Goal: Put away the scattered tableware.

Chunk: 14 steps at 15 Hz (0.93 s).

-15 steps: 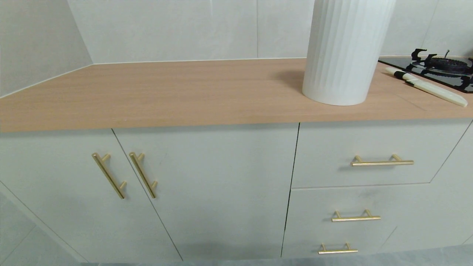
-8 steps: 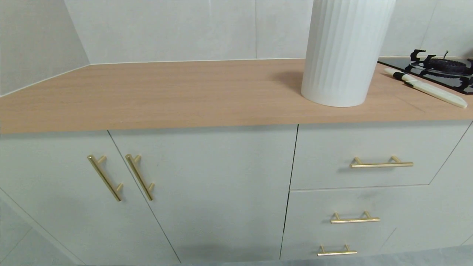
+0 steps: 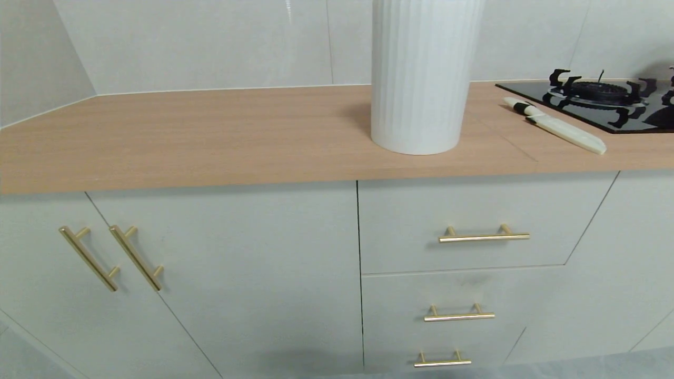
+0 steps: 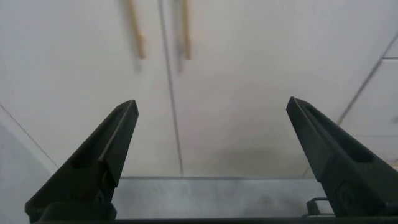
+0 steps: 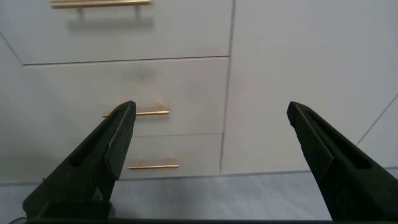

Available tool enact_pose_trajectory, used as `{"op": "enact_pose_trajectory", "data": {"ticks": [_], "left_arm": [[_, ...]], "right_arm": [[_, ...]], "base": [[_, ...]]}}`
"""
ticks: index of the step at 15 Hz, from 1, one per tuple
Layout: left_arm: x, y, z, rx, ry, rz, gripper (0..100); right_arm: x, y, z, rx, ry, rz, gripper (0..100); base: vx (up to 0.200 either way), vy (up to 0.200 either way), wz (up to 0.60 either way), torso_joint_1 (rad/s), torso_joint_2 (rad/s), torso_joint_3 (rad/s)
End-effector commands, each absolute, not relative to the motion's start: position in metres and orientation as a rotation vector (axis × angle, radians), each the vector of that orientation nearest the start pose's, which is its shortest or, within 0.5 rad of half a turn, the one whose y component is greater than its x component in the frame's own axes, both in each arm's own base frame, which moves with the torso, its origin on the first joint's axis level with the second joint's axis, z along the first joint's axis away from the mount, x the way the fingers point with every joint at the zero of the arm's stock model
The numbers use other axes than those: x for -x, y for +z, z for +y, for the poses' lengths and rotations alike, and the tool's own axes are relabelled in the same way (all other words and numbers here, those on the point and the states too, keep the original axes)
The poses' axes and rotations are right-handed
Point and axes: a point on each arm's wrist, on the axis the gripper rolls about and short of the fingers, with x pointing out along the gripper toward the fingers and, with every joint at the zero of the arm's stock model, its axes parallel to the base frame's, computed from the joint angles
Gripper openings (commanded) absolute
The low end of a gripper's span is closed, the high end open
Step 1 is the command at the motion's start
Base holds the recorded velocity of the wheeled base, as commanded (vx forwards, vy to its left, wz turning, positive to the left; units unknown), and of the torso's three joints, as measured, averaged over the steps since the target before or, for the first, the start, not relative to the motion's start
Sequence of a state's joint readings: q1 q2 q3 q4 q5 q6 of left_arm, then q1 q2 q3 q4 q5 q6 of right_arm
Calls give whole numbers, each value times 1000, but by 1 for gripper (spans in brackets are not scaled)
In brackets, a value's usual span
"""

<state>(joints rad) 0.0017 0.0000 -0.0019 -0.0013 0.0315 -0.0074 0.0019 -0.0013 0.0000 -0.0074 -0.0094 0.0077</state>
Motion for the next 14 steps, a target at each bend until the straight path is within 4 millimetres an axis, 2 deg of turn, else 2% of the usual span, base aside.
{"op": "enact_pose_trajectory", "data": {"ticks": [1,9,10,14], "left_arm": [[23,77,1,8,34,-3,100],[23,76,1,8,34,-2,100],[23,76,1,8,34,-2,100],[23,76,1,8,34,-2,100]], "right_arm": [[23,76,0,-8,-8,-8,100],[23,76,0,-8,-8,-8,100],[23,76,0,-8,-8,-8,100],[23,76,0,-8,-8,-8,100]], "base": [[0,0,0,0,0,0],[0,0,0,0,0,0],[0,0,600,2,-2,7],[0,0,0,0,0,0]]}}
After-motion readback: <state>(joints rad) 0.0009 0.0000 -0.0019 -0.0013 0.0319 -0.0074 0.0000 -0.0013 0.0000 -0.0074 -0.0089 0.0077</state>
